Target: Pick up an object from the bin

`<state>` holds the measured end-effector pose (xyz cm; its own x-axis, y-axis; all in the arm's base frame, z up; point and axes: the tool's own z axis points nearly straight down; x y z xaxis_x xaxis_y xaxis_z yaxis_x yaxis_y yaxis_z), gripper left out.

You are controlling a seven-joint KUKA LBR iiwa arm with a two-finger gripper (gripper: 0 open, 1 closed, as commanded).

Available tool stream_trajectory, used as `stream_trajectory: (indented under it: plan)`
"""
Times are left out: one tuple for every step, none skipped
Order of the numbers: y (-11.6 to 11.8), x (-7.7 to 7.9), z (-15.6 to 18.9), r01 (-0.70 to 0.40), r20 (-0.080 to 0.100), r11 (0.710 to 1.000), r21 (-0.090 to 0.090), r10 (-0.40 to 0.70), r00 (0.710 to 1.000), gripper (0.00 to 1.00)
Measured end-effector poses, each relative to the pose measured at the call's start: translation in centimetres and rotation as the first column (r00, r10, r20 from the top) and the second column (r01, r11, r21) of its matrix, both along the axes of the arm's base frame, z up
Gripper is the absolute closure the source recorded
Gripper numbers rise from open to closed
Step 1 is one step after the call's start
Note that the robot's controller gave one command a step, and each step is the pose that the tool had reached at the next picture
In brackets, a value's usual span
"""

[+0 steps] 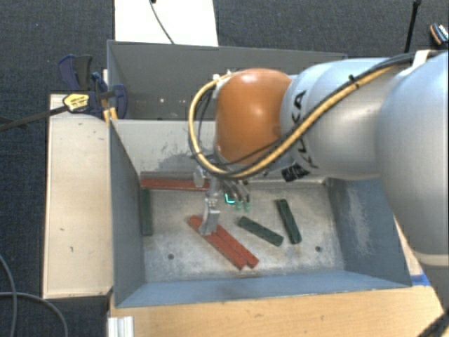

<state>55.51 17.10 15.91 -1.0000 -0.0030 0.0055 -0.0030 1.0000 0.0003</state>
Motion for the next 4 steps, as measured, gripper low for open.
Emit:
stream_trajectory:
  plan:
    - [-3.4, -2.7, -9.3, 0.168, -0.001, 0.986, -0.003, -0.168, 0.986, 0.00]
    - [-2.8, -6.3, -5.8, 0.280, 0.003, 0.960, 0.000, -0.280, 0.960, 0.00]
    - [-4.1, -7.1, -5.1, 0.429, 0.001, 0.903, -0.003, -0.429, 0.903, 0.00]
    - [-5.1, -7.4, -9.0, 0.606, 0.001, 0.795, -0.004, -0.606, 0.795, 0.00]
